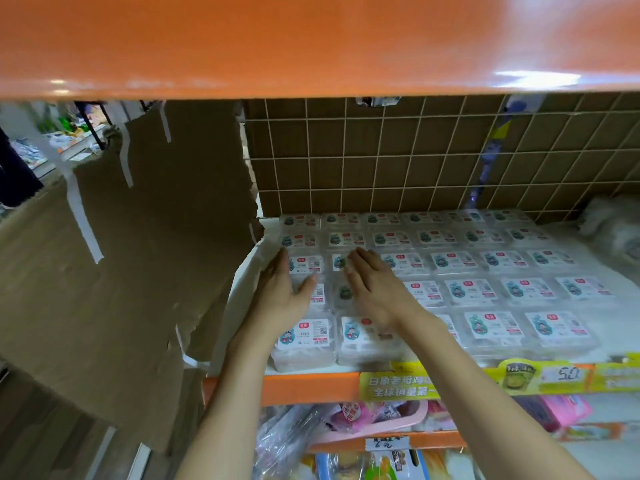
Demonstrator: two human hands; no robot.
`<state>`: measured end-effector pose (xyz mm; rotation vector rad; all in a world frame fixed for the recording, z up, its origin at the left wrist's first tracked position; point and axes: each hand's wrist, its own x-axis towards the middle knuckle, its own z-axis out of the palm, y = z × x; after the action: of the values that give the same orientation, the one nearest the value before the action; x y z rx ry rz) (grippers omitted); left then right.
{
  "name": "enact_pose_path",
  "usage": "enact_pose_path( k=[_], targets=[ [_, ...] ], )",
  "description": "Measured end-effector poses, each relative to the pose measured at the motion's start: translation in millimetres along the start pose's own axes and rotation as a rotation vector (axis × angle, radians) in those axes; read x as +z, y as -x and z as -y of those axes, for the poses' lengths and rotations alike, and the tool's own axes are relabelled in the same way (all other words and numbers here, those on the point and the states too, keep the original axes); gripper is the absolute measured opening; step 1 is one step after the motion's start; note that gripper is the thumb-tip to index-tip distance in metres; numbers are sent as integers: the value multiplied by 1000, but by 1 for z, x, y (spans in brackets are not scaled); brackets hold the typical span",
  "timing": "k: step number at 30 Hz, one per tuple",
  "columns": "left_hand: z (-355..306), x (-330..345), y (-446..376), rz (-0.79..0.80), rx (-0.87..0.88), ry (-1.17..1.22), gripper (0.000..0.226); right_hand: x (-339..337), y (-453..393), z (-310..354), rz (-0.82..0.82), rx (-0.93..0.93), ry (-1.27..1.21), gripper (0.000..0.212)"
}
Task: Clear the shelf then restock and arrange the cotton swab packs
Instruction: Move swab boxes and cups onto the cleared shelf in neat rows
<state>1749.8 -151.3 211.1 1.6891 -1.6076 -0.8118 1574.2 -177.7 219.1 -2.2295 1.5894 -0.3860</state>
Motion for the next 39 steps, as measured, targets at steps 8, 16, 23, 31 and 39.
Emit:
enact_pose_path(
  k=[8, 16, 23, 31, 39],
  targets=[
    [-67, 62, 2, -98, 186, -370, 56, -53, 19, -58, -141, -67, 129, 52],
    [-137, 171, 35, -72, 232, -549, 85, -96, 95, -173, -42, -180, 217, 98],
    [-140, 188, 59, -224, 152, -597, 104, -103, 117, -210, -19, -434, 364, 77],
    [-111, 190, 61, -438, 198, -716, 67, -87, 111, -217, -78, -462, 432, 78],
    [-103, 196, 56, -644, 339, -676, 63, -86, 113, -214, -149, -472, 447, 75]
  ],
)
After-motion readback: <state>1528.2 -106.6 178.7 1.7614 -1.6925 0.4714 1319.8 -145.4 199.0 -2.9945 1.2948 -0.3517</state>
